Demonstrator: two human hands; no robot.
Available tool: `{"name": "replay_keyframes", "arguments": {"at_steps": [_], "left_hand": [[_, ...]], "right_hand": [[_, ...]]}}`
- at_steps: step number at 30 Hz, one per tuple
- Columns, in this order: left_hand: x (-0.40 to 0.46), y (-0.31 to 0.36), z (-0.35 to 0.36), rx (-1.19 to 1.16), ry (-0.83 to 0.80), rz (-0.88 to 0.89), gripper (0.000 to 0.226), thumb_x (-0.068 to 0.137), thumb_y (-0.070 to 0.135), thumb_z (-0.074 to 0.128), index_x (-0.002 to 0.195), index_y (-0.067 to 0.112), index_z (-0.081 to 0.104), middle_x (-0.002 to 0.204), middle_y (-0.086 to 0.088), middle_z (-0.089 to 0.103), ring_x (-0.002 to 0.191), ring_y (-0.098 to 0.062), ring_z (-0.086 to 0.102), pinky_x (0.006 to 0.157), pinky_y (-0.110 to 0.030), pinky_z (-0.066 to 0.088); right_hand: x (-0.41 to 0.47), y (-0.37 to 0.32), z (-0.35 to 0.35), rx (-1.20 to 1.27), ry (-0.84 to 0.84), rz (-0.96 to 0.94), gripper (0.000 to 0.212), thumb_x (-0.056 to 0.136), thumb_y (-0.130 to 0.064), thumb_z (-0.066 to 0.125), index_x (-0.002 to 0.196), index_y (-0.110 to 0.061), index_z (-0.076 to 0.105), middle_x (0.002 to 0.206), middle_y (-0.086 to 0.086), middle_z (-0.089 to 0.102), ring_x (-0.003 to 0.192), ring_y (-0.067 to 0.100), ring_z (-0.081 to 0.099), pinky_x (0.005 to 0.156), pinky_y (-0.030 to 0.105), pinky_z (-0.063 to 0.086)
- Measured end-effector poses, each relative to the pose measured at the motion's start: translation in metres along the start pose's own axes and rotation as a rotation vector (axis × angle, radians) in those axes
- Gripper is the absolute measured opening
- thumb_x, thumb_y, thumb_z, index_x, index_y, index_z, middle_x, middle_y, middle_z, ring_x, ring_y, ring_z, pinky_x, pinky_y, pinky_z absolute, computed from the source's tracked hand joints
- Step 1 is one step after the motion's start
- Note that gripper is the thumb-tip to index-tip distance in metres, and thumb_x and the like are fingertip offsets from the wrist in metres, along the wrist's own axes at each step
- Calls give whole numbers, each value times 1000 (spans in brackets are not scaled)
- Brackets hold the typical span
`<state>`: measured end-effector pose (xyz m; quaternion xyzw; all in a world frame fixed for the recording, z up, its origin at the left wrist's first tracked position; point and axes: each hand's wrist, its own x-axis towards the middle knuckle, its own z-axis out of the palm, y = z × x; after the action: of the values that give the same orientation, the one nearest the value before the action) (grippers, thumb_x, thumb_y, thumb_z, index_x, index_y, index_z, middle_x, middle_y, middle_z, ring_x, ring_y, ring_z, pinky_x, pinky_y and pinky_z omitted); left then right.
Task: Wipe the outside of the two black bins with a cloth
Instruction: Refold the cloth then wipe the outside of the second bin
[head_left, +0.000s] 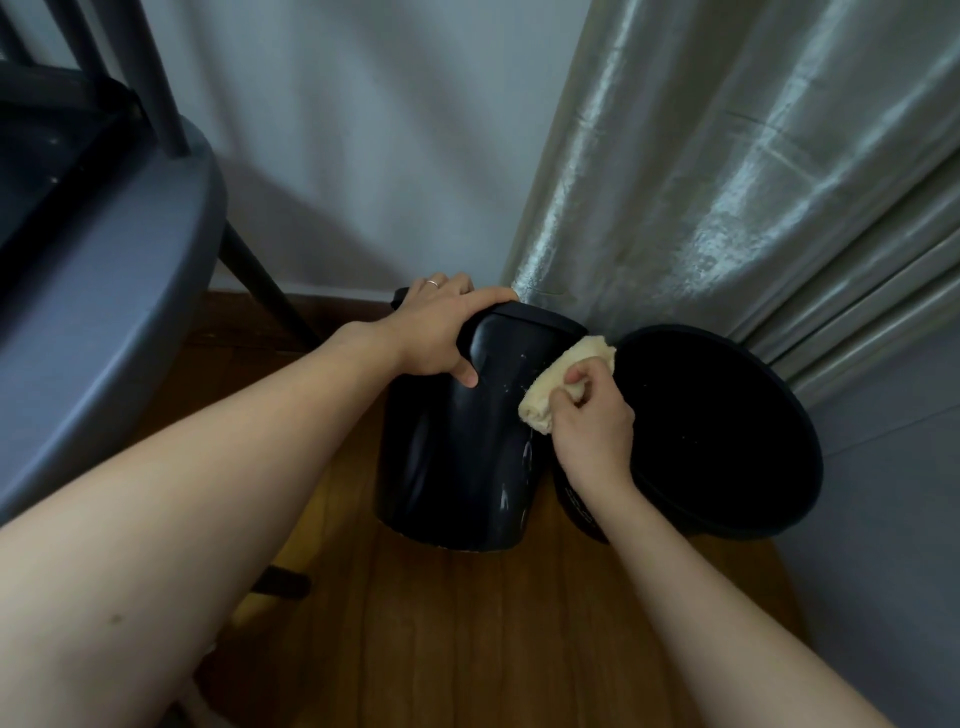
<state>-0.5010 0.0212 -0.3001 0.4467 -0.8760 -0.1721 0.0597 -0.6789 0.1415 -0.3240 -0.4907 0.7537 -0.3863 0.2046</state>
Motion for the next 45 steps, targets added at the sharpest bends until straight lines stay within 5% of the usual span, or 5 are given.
{"name": "replay_keyframes", "arguments": {"at_steps": [9,21,29,37,45], "left_hand": [[0,-1,-1,3,10,-24,102,65,41,85,147,42,25,119,-5,42,113,-26,36,100,-36,22],[3,2,3,3,6,-2,105,63,41,86,148,41,25,119,-5,42,114,-26,36,99,-34,21],[2,1,4,-7,6,3,106,63,41,86,148,41,24,117,-2,41,113,-25,36,102,-36,24],[3,0,4,5,13,-1,105,63,40,86,148,42,24,117,-3,42,113,-25,37,101,-37,24],[2,3,4,5,1,11,104,64,40,86,148,42,24,119,-3,43,114,-25,36,103,-38,24]], "right_hand": [[10,7,-2,80,-235,-59,55,84,5,61,131,-24,61,105,-6,62,86,0,60,87,14,49],[34,5,7,-367,-38,-345,32,90,-45,61,108,-19,67,124,3,48,116,25,39,95,39,36],[17,12,25,-263,81,-425,22,92,-33,62,104,-15,59,95,4,63,88,29,56,76,44,43],[7,27,31,-241,42,-431,46,97,-42,39,133,-21,57,126,8,55,110,30,50,90,44,43],[19,21,19,-306,19,-582,43,97,-33,41,133,-14,56,93,10,59,83,28,53,73,43,50]]}}
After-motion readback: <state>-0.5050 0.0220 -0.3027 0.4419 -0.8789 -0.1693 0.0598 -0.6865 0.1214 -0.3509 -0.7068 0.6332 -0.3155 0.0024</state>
